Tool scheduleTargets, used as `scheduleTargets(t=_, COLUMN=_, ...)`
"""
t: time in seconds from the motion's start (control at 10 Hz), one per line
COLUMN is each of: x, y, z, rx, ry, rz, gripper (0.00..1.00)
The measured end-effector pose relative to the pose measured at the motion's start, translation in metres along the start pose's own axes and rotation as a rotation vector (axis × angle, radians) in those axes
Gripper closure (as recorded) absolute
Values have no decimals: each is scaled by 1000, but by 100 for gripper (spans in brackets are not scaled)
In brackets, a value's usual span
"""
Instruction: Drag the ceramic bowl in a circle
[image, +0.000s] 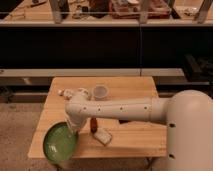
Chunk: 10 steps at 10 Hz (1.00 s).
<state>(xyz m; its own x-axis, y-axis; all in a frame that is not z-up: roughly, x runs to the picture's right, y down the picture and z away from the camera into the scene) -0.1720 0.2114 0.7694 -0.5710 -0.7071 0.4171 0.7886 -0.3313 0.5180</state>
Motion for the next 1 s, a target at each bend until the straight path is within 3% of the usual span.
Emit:
scheduleTargets(t=0.5, x=30, y=-42, z=-9, rx=29, ry=5, rz=-93, gripper=100)
scheduleTargets(t=0.7, x=56, y=-60, z=-7, rx=31, ry=2, rz=-146, gripper=100)
scheduleTargets(t=1.0, x=96, y=-67, z=-2, rx=27, ry=-7, rz=-206, gripper=100)
